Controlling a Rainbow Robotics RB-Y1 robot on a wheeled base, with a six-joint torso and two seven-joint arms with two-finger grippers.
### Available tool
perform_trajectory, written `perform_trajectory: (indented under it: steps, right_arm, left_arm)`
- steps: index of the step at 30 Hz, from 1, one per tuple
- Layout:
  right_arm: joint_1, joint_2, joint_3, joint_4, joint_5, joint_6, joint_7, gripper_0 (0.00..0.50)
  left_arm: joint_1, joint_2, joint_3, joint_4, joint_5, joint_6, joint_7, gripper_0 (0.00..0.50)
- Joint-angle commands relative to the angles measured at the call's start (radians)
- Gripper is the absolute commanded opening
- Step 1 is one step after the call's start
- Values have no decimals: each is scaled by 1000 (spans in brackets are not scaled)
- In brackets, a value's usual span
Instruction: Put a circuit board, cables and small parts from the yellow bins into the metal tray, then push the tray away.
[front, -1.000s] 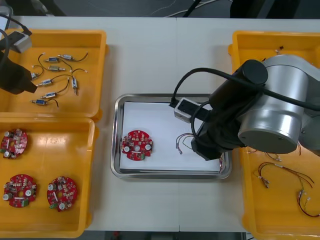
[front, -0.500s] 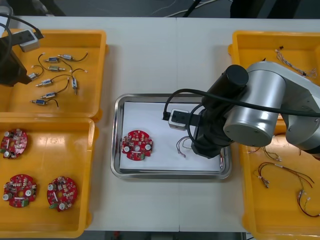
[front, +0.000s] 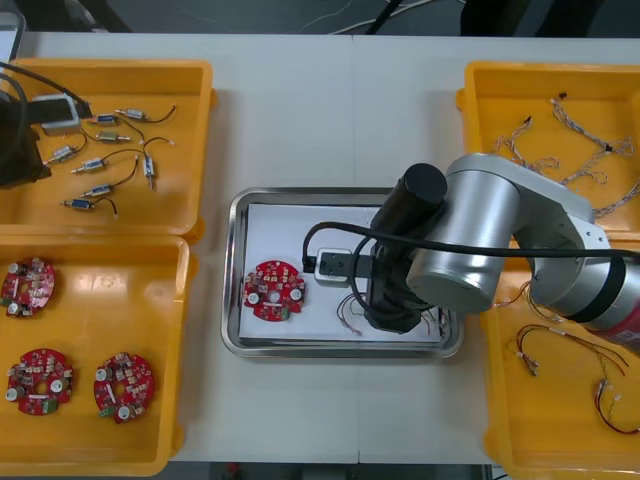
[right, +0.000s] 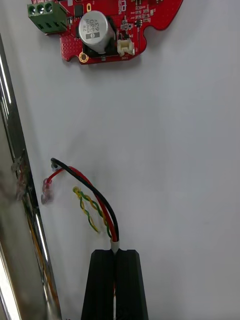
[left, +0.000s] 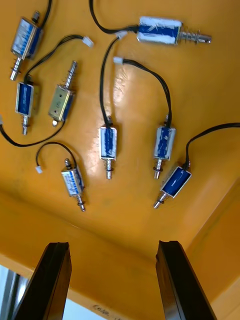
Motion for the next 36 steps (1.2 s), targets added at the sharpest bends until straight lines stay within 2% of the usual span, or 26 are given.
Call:
perform_trajectory:
  steps: [1, 8, 10, 11, 12, 13, 14, 15, 16, 17, 18, 19, 26, 32, 36]
  right_arm:
    - [-32, 48, 37, 50, 7, -45, 27, 0]
    - [-32, 69, 51, 104, 7, -65, 32, 0]
    - [-32, 69, 51, 104, 7, -65, 35, 36]
    - [-32, 69, 51, 103, 7, -65, 33, 74]
    - [-32, 69, 51, 104, 7, -65, 33, 143]
    - [-32, 69, 51, 103, 7, -65, 35, 168]
    - [-32, 69, 49, 104, 7, -65, 33, 216]
    - [-32, 68, 51, 103, 7, -65, 33, 216]
    - [-32, 68, 49, 103, 7, -65, 33, 346]
    - [-32, 68, 49, 103, 7, -65, 33, 410]
    - [-32, 66, 49, 103, 7, -65, 33, 424]
    - [-32, 65, 48, 101, 4, -65, 30, 489]
    - [-32, 52, -6, 52, -14, -33, 29, 500]
    - [-32, 48, -101, -25, -31, 76, 30, 500]
    - [-32, 48, -173, -69, -46, 153, 19, 500]
  left_arm:
    - [79, 11, 0, -41, 22, -33, 23, 500]
    - [94, 5, 0, -32, 33, -31, 23, 500]
    - [86, 5, -6, -27, 34, -31, 23, 500]
    - [80, 5, -9, -24, 34, -31, 23, 500]
    - [70, 3, -12, -12, 34, -31, 23, 500]
    - [63, 0, -12, -4, 34, -31, 23, 500]
    - [54, -4, -14, 6, 33, -31, 23, 500]
    - [39, -7, -12, 29, 34, -31, 23, 500]
    - [30, -7, -12, 42, 37, -31, 23, 500]
    - [16, -14, -12, 60, 37, -33, 23, 500]
    - [13, -14, -12, 63, 37, -33, 23, 500]
    - [-4, -15, -12, 83, 37, -35, 23, 500]
    - [-32, -21, -12, 106, 22, -36, 23, 500]
    - [-87, -33, -12, 197, 26, -39, 23, 500]
    - [-90, -47, -17, 213, 14, -68, 23, 500]
